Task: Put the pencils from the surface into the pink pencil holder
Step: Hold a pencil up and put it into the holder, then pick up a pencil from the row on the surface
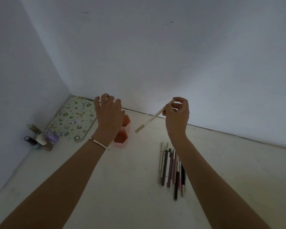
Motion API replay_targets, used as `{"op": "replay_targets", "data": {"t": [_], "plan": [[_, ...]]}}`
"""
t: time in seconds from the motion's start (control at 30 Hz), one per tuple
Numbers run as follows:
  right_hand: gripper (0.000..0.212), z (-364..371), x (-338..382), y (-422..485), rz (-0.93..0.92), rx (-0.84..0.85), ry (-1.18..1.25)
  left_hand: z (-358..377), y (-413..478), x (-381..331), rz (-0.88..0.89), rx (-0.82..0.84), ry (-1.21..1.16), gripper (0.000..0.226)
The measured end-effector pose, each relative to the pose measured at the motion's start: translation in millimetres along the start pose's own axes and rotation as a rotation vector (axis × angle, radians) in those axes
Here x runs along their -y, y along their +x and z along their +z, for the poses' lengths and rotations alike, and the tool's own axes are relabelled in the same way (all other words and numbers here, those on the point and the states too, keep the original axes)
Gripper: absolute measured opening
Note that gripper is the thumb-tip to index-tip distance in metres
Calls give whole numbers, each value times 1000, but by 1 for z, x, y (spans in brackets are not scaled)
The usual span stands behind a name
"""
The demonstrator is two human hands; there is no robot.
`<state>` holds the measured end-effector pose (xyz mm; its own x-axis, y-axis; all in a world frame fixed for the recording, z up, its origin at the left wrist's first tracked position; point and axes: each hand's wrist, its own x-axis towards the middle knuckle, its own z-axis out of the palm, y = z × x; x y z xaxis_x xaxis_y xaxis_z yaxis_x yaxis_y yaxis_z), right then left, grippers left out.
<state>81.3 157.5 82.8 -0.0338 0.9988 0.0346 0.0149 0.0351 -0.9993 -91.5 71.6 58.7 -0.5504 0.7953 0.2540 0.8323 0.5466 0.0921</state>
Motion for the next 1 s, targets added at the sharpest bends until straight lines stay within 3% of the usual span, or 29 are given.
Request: {"op": "replay_targets", "data": {"t": [0.13, 0.2, 0.4, 0.47, 0.53, 0.67, 0.83, 1.0], "plan": [[24, 25, -6, -4, -125, 33, -28, -33, 4, 9, -67, -241, -225, 41], [24, 42, -14, -7, -190, 79, -85, -48, 3, 14, -97, -283, -306, 43], [20, 73, -55, -24, -391, 371, -457, -61, -13, 18, -70, -204, -451, 43], [31, 72, -62, -29, -387, 449, -542, -57, -20, 14, -80, -161, -495, 43], [42, 64, -59, -28, -426, 403, -530, -50, -26, 5, -75, -127, -566, 40], [48, 29, -28, -6, -389, 190, -429, -19, -44, -42, -25, 60, -607, 18], [44, -26, -11, 15, -296, 117, -441, 43, -77, -97, -105, 553, -483, 20], [40, -65, -26, 15, -219, 45, -467, 73, -101, -125, -114, 643, -381, 23]]}}
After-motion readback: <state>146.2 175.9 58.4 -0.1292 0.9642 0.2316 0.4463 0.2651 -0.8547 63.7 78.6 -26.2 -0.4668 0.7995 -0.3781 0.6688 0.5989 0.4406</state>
